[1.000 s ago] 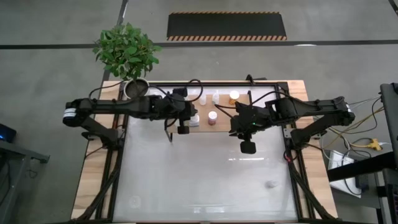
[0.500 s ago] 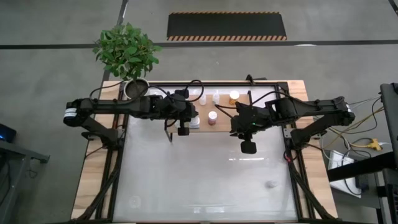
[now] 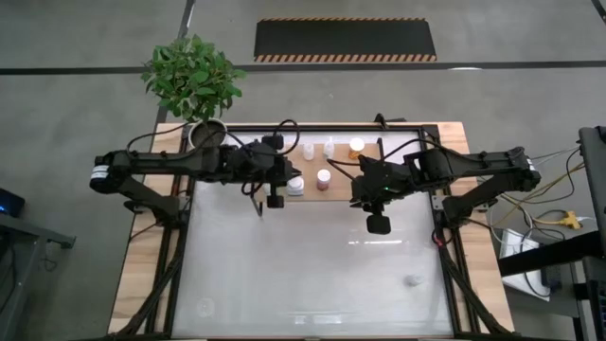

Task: Pick and place medicine bottles onto shelf by color
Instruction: Adjust the pill bottles on the shelf

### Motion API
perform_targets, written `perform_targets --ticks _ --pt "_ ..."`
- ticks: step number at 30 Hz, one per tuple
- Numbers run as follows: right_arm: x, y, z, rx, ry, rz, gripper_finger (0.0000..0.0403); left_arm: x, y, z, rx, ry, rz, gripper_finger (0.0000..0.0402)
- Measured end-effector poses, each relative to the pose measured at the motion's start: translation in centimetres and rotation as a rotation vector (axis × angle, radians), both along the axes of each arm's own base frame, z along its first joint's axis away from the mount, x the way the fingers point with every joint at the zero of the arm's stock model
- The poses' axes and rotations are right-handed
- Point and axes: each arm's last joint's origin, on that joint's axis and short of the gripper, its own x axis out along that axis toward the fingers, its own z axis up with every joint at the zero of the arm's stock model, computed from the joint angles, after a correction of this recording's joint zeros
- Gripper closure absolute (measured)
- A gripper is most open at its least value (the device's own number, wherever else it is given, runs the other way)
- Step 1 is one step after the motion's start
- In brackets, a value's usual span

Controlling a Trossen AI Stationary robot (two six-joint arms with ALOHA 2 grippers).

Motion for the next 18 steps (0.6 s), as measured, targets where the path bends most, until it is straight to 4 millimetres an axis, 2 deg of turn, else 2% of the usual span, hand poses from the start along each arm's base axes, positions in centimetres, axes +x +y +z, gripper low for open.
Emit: perform_targets --ticks 4,11,14,18 --pt "0.2 0.0 -0.1 -0.012 -0.013 0.015 0.0364 -0.1 -1.8 0.1 -0.002 -0.009 -0.058 0.0402" --pt "1.9 0.1 -1.3 -0.087 -0.159 0.071 0.0364 -0.6 -5.4 0.4 -0.003 -0.027 -0.183 0.0402" --pt "2.6 -0.6 -2.1 -0.191 -0.203 0.049 0.0364 -1.2 -6.6 0.7 -0.004 -0.039 -0.226 0.0402" --pt "3.4 -2.5 -2.7 -0.253 -0.263 0.000 0.0365 -1.4 -7.7 0.8 0.017 -0.042 -0.233 0.0402"
